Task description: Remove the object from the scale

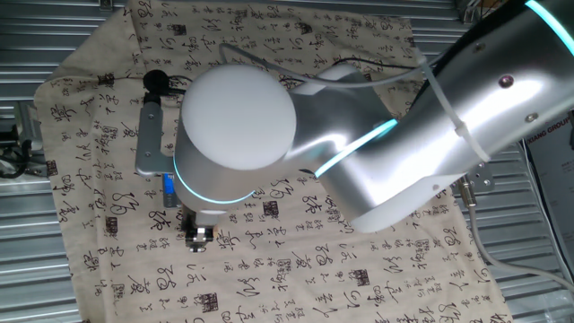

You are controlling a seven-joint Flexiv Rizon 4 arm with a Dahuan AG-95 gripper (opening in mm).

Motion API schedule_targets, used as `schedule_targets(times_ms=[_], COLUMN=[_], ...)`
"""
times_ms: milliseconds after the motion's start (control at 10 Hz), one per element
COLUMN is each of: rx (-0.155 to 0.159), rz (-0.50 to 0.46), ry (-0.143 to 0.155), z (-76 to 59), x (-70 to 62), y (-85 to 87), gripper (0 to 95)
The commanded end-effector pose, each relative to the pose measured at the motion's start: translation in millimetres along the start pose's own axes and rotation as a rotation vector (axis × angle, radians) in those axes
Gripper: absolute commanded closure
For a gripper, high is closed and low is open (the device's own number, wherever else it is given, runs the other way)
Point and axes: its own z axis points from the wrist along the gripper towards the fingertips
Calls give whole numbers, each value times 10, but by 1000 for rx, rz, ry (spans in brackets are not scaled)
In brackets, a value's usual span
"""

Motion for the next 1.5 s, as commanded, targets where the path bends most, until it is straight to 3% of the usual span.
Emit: schedule_targets(times_ms=[100,1500], rx=[0,-6], rz=[-4,7], ry=[-1,-2], z=[1,6], x=[11,57], y=[0,51], gripper=[950,950])
